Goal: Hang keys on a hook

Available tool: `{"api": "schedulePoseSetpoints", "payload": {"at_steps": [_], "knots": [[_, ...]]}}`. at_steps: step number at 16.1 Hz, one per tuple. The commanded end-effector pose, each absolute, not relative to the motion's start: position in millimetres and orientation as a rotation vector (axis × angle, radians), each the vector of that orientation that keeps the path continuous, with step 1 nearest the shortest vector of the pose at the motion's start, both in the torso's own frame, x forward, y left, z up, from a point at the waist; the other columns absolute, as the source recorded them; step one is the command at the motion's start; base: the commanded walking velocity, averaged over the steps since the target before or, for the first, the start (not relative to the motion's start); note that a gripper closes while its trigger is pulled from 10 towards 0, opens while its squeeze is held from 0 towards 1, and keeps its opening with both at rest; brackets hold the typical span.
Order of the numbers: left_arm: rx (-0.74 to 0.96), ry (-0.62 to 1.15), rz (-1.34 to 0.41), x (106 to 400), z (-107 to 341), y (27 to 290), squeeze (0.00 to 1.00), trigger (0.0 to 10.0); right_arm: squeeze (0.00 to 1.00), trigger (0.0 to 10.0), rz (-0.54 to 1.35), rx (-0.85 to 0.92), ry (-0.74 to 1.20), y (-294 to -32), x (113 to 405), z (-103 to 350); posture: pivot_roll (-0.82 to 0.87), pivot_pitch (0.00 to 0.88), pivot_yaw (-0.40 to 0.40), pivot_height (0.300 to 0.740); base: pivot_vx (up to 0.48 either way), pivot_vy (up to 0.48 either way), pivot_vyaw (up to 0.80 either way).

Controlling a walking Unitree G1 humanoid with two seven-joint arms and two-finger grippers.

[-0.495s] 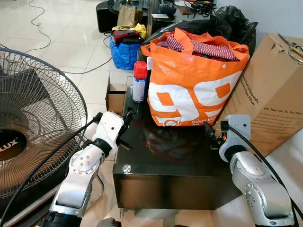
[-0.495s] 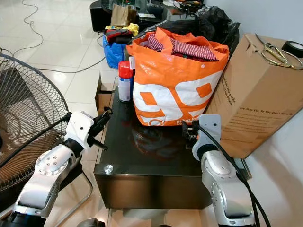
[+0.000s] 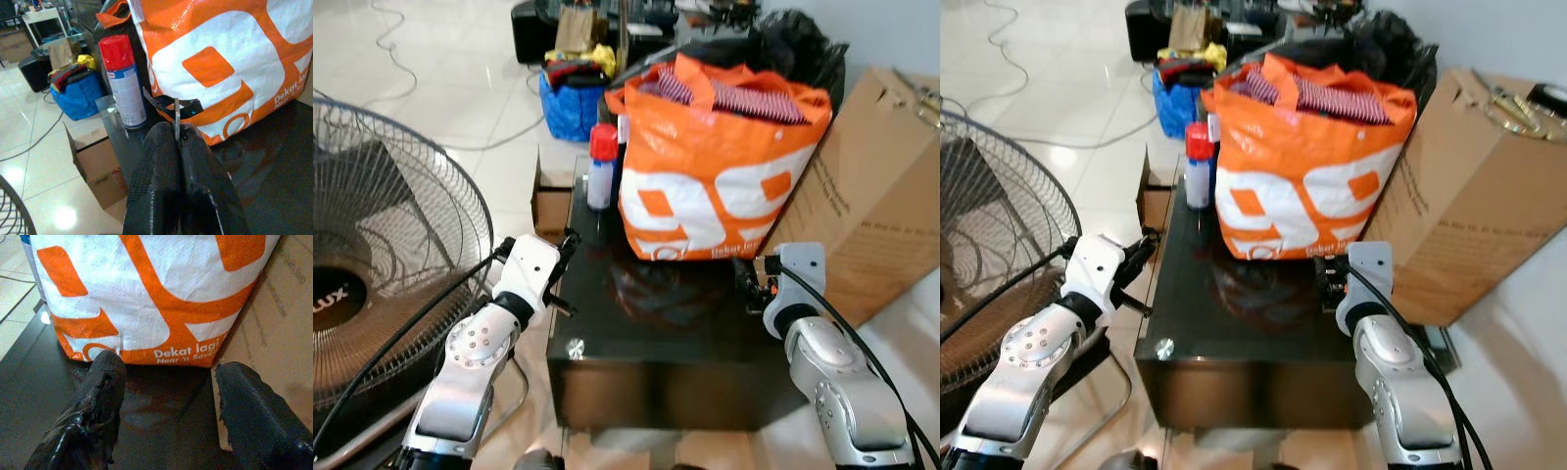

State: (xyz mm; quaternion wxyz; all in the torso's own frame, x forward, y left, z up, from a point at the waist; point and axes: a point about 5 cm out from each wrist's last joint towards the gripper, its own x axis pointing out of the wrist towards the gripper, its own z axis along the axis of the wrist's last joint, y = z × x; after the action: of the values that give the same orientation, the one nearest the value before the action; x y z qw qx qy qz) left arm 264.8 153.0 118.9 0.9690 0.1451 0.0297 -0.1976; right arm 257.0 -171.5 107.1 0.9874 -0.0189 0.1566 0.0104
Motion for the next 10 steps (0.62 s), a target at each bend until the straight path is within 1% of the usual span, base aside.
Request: {"api": "schedulePoseSetpoints", "payload": {"at_steps": [1,6,10], "knots": [[0.304,0.053,-0.404,264,122,152,0.0,10.0,0.0,10.0,0.009,-0.046,0.302,-177,257,108,-0.05,0.0,-0.074,0.74,-0.251,0.0,0.0],[0.317,0.053,-0.429,267,121,150,0.0,10.0,0.0,10.0,-0.017,-0.057,0.3,-183,252,107,-0.07,0.0,-0.037,0.74,-0.249,0.0,0.0],[0.323,0.054,-0.482,272,122,145,0.0,10.0,0.0,10.0,-0.065,-0.061,0.295,-192,242,106,-0.1,0.0,0.024,0.74,-0.243,0.0,0.0]]}}
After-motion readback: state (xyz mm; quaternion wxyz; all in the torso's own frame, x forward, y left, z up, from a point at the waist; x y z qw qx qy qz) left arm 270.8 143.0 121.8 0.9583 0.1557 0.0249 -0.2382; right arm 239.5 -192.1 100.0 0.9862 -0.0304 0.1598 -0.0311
